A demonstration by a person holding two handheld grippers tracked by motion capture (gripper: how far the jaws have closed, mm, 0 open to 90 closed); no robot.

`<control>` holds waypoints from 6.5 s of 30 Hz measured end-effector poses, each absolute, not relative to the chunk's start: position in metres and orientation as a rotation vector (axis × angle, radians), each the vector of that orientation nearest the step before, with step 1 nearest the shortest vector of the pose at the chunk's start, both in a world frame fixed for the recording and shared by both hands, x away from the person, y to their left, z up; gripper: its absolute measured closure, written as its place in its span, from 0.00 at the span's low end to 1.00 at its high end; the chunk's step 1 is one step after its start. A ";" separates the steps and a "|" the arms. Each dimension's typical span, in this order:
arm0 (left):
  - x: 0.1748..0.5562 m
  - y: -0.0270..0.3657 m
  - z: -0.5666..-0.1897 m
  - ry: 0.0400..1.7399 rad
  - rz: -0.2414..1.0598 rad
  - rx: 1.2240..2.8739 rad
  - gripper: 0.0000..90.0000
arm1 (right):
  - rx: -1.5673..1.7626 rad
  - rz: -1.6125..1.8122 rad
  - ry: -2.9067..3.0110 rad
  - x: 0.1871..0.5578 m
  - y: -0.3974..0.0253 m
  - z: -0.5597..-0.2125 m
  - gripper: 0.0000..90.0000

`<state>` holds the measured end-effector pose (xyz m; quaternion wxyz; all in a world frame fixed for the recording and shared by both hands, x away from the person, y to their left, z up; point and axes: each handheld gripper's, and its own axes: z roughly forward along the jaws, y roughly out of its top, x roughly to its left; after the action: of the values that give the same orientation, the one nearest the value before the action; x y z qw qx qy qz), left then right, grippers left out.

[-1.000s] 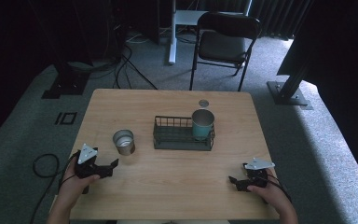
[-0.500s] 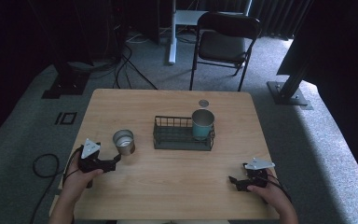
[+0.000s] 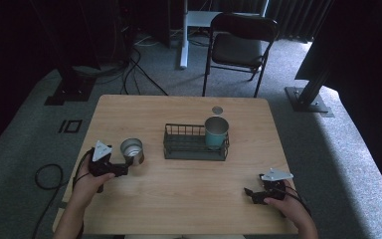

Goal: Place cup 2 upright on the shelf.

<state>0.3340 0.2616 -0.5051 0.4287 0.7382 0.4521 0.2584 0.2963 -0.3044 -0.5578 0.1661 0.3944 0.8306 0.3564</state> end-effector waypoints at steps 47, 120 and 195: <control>0.368 0.222 -0.520 1.162 0.715 1.820 0.08 | 1.123 1.015 2.365 0.296 -0.305 -0.558 0.13; 0.393 0.157 -0.389 0.926 0.717 1.796 0.16 | 1.122 1.015 2.365 0.296 -0.305 -0.558 0.13; 0.423 0.060 -0.479 0.902 0.601 1.856 0.14 | 1.122 1.014 2.365 0.296 -0.305 -0.558 0.13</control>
<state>0.4233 0.0601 -0.4791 0.4759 0.7595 0.3692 0.2459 0.2963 -0.3045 -0.5578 0.1662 0.3942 0.8307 0.3562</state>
